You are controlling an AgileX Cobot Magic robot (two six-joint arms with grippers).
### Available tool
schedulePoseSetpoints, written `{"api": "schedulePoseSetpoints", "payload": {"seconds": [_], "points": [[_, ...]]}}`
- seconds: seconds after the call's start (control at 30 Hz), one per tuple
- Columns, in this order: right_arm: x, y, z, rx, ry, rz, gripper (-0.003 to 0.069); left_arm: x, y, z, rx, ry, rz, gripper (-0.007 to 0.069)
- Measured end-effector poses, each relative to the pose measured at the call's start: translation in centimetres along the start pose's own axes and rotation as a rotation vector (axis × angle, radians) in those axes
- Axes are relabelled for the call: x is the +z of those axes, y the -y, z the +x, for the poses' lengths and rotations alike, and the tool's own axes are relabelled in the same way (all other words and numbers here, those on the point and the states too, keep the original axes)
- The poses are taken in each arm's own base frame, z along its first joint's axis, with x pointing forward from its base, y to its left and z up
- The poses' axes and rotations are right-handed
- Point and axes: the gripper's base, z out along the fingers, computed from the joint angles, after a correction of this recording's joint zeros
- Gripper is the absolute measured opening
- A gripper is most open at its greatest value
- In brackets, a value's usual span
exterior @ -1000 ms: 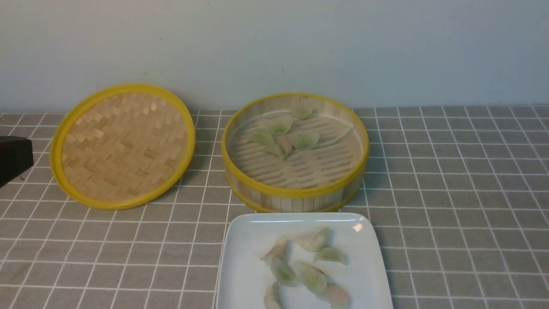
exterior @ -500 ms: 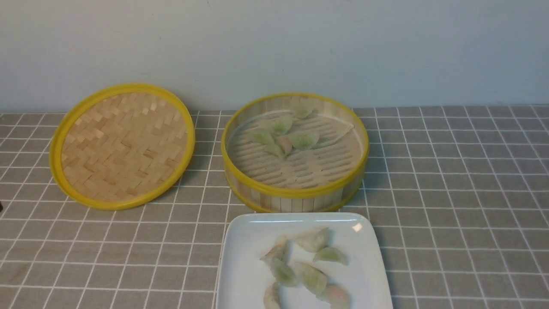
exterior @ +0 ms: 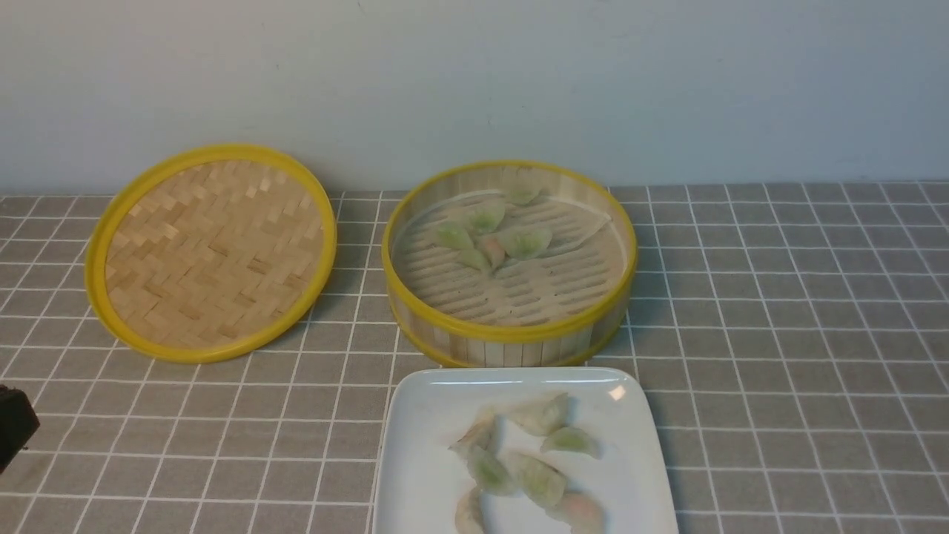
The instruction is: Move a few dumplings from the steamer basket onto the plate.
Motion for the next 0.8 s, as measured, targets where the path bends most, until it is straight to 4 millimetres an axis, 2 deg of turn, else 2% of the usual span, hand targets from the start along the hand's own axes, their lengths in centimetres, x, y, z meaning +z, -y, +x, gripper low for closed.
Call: {"api": "schedulePoseSetpoints", "payload": {"seconds": [0.27,0.37,0.5,0.53,0.6,0.8], "points": [[0.0,0.0,0.0,0.0,0.0,0.0,-0.0015,0.1,-0.1,0.2,0.008,-0.007,-0.002,-0.0005],[0.0,0.0,0.0,0.005,0.0,0.0,-0.0015,0.6,-0.4,1.5,0.064,-0.021,-0.023,-0.0005],[0.0,0.0,0.0,0.007,0.0,0.0,-0.0015,1.3,-1.5,5.0,0.115,-0.018,-0.119,-0.0005],[0.0,0.0,0.0,0.007,0.0,0.0,-0.0015,1.3,-1.6,5.1,0.118,-0.011,-0.133,-0.0005],[0.0,0.0,0.0,0.007,0.0,0.0,-0.0015,1.6,-2.5,7.7,0.119,0.008,-0.213,-0.0005],[0.0,0.0,0.0,0.006,0.001,0.0,-0.0015,2.4,-3.8,12.5,0.098,-0.018,-0.299,-0.0005]]}}
